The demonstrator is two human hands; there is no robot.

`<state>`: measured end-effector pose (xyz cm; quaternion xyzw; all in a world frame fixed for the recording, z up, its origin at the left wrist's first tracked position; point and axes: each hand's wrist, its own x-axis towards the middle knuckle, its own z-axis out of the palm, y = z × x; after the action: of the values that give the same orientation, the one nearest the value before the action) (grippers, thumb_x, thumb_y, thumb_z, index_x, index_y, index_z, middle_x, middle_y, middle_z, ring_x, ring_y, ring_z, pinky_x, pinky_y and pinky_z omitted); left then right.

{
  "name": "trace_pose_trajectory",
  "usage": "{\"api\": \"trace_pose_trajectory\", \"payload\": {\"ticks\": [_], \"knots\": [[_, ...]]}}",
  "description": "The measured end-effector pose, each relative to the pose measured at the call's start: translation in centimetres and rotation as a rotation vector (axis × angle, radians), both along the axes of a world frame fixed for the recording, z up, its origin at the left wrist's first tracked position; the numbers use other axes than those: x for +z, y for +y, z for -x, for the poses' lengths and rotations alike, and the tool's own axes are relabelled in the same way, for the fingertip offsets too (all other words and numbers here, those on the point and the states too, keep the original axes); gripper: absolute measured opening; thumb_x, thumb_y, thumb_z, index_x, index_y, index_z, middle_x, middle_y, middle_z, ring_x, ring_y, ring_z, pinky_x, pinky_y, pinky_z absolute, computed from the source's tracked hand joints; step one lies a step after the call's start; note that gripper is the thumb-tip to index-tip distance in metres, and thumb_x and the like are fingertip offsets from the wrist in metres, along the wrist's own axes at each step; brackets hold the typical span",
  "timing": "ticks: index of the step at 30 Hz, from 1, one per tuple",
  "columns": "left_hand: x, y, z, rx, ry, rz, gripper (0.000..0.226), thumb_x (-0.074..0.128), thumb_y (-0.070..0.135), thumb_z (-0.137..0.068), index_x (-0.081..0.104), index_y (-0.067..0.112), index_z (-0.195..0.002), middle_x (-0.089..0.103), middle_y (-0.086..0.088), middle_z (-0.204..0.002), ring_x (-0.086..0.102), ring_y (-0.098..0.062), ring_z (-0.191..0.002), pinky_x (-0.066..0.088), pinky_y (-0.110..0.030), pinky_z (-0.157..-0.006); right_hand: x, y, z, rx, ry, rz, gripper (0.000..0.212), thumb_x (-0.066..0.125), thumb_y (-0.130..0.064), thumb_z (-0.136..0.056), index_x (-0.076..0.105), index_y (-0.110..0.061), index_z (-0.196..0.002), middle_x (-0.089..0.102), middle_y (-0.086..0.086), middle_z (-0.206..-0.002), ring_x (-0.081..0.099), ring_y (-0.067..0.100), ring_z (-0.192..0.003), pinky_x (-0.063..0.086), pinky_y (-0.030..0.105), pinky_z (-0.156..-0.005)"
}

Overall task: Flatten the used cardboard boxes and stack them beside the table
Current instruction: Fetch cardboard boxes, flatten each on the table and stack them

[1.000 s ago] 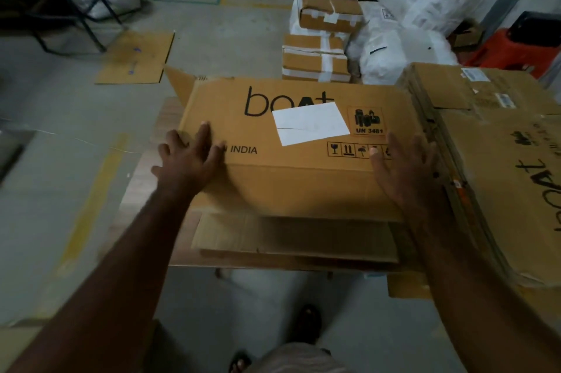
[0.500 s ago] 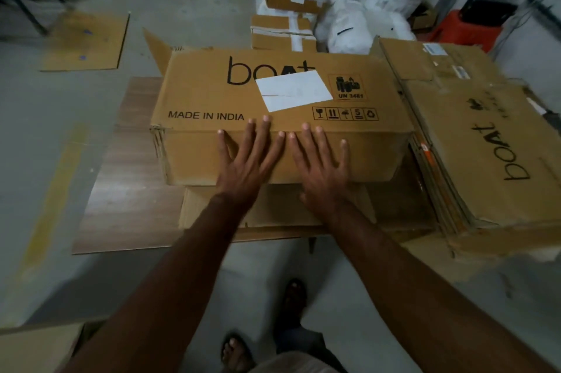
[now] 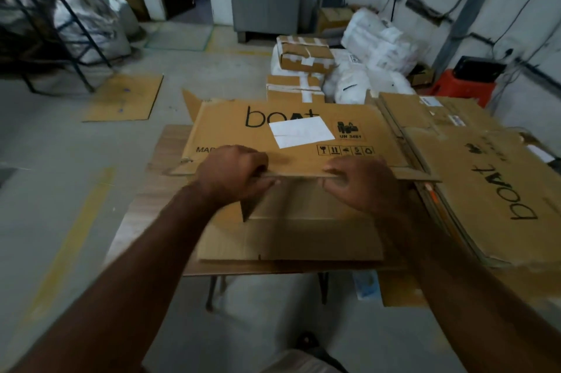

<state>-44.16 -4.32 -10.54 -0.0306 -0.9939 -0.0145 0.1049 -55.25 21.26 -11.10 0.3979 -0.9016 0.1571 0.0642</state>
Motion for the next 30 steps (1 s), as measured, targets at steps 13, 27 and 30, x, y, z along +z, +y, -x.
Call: {"api": "trace_pose_trajectory", "payload": {"ticks": [13,27,30], "knots": [[-5.2,1.9,10.2,0.141,-0.214,-0.053,0.098,0.048,0.073,-0.091,-0.005,0.032,-0.162,-0.015,-0.008,-0.169,-0.011,-0.031,-0.156,-0.001,-0.062,-0.123,-3.9,-6.9,13.9,-0.204,-0.121,-0.246,0.058,0.021,-0.055,-0.108,0.013,-0.036,-0.162,0.017,0.000,-0.171,0.013,0.024,-0.157,0.007,0.062,-0.122],[-5.2,2.4,11.6,0.216,-0.360,-0.077,0.094,0.055,0.068,-0.091,0.004,0.034,-0.162,-0.001,-0.003,-0.171,-0.001,-0.029,-0.157,0.005,-0.067,-0.121,-8.2,0.2,9.5,-0.239,-0.006,-0.159,0.091,0.075,-0.043,-0.082,0.030,-0.025,-0.159,0.029,0.004,-0.166,0.024,0.027,-0.153,0.017,0.055,-0.122],[-4.8,2.8,11.1,0.166,-0.327,-0.045,0.087,0.053,0.063,-0.095,0.007,0.034,-0.162,0.007,-0.004,-0.170,0.005,-0.031,-0.156,0.010,-0.070,-0.120,-7.9,3.3,8.0,-0.414,-0.031,-0.060,0.098,0.078,-0.034,-0.076,0.031,-0.012,-0.159,0.034,0.011,-0.164,0.029,0.031,-0.152,0.023,0.054,-0.120]]}}
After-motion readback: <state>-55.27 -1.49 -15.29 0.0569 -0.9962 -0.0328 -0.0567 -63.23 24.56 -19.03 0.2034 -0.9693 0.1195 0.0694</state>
